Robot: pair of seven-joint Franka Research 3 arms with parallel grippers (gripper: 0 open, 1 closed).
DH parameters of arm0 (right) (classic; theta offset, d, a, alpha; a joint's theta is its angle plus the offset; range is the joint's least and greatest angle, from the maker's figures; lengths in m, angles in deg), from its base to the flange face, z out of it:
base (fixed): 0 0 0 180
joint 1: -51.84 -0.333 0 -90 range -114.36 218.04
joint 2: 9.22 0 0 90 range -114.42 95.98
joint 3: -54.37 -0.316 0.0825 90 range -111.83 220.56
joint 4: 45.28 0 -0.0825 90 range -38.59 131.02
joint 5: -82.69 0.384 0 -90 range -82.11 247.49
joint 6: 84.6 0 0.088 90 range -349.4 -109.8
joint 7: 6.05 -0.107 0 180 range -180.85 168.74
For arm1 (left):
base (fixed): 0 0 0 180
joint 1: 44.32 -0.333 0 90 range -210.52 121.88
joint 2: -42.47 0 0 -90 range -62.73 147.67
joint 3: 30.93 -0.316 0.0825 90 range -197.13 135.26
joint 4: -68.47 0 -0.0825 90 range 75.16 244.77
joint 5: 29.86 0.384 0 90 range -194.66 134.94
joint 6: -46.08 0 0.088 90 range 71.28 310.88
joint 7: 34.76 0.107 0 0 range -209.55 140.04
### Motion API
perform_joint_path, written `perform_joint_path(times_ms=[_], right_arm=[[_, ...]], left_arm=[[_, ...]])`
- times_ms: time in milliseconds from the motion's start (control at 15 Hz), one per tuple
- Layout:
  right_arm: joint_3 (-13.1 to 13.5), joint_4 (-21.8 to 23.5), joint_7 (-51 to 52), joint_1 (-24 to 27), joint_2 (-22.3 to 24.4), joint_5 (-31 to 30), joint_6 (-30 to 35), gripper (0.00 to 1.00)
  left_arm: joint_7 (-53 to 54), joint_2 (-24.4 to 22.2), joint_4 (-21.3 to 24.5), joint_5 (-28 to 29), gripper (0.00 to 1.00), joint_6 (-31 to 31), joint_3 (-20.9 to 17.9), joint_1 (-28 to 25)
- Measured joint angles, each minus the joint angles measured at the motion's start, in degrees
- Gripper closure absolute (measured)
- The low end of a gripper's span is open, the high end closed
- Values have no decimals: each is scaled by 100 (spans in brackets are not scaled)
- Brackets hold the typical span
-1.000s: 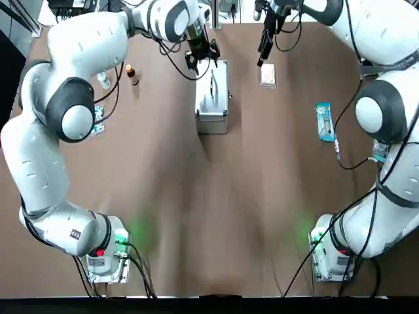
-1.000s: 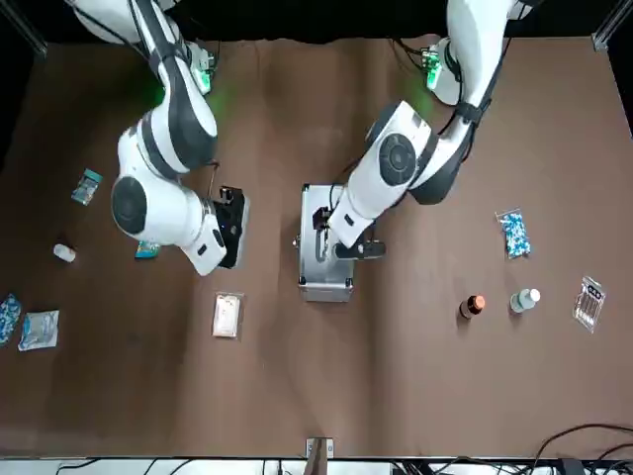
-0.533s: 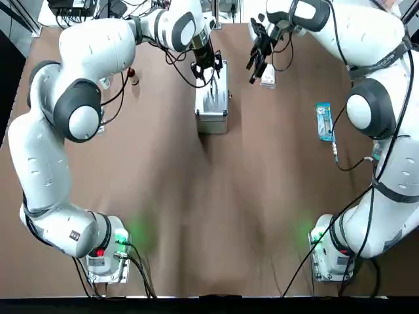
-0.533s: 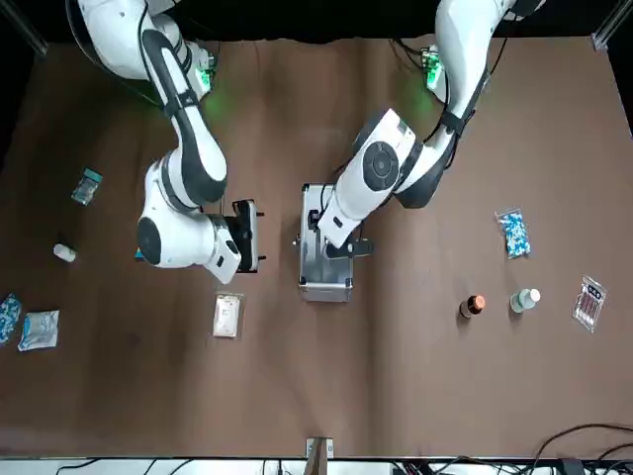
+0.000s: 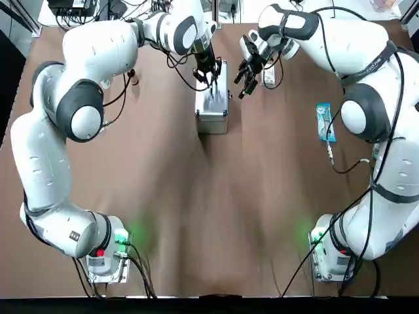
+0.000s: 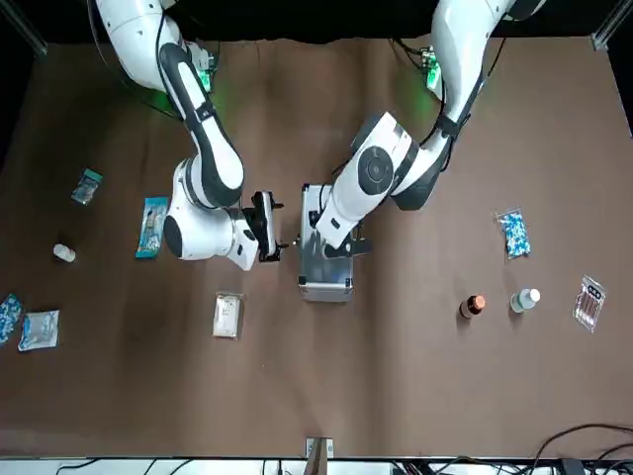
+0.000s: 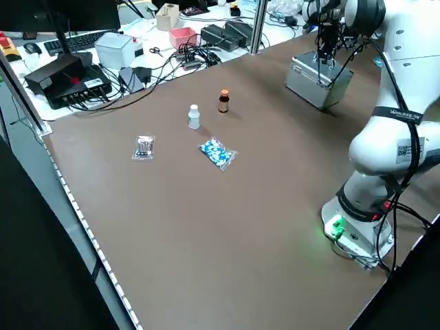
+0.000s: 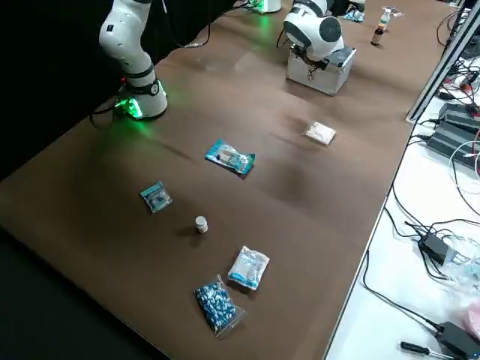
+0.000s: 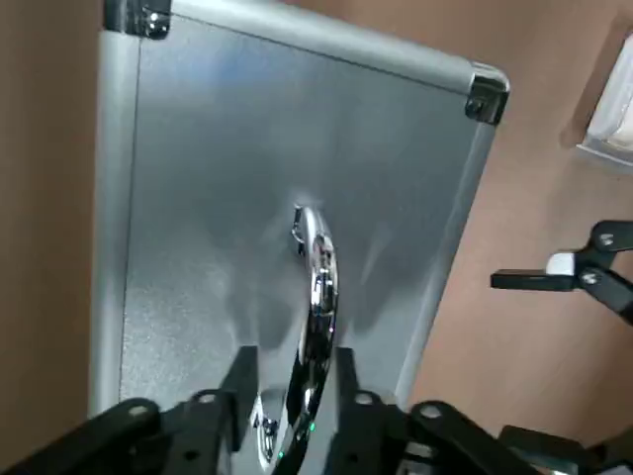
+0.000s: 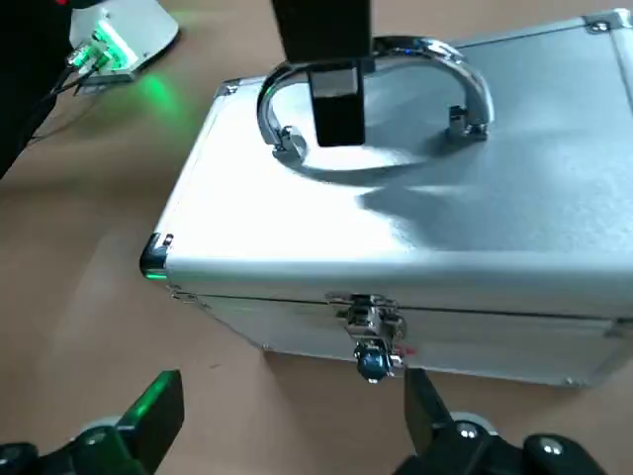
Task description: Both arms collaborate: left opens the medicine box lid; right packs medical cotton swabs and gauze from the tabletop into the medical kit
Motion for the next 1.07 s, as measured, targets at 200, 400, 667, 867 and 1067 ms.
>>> perform_joint_path(times_ms=[200,400,667,867,1067], right_arm=[[0,6,291,-31,-166,360,-7,1],[-1,7,510,-99,-303,638,-203,2],[8,14,855,-182,-368,1005,-319,2],[8,16,881,-217,-419,1080,-358,4],[8,15,999,-249,-458,1095,-402,12]], left_arm=[[0,-4,-18,165,67,-99,-2,0],[-40,-16,-46,268,74,-207,-2,0],[-206,-18,-81,419,84,-239,8,27],[-378,-16,-83,630,91,-232,2,107],[-426,-17,-95,663,91,-229,-8,127]])
